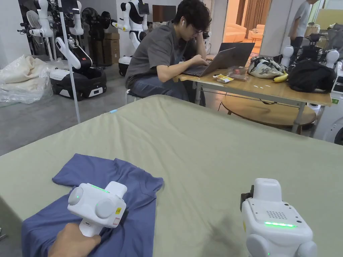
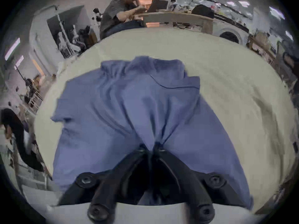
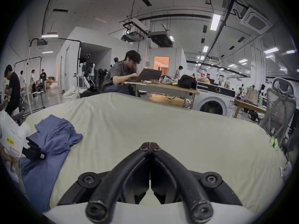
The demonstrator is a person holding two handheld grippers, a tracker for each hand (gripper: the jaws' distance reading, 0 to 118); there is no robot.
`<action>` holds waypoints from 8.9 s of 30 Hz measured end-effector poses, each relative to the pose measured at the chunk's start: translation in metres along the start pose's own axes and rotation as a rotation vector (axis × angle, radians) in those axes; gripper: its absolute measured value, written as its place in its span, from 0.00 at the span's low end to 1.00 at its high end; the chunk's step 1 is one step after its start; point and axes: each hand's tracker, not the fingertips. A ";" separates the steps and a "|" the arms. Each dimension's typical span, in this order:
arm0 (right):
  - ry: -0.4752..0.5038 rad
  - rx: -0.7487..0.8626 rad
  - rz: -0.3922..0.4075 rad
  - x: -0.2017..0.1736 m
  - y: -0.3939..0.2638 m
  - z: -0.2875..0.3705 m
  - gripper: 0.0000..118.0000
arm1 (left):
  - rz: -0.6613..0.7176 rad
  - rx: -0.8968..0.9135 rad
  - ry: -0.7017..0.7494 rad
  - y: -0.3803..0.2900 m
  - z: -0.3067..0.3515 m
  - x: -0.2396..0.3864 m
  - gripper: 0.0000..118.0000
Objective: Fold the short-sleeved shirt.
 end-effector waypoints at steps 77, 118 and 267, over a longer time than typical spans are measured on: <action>-0.416 -0.005 -0.157 0.251 -0.025 0.131 0.00 | -0.118 0.399 -0.540 0.055 0.103 0.289 0.00; -0.366 -0.500 -0.253 0.387 -0.064 0.080 0.50 | -0.152 0.235 -0.460 0.115 0.042 0.253 0.03; -0.465 -0.130 -0.172 0.256 -0.090 0.198 0.19 | -0.030 0.544 -0.197 -0.028 0.108 0.160 0.40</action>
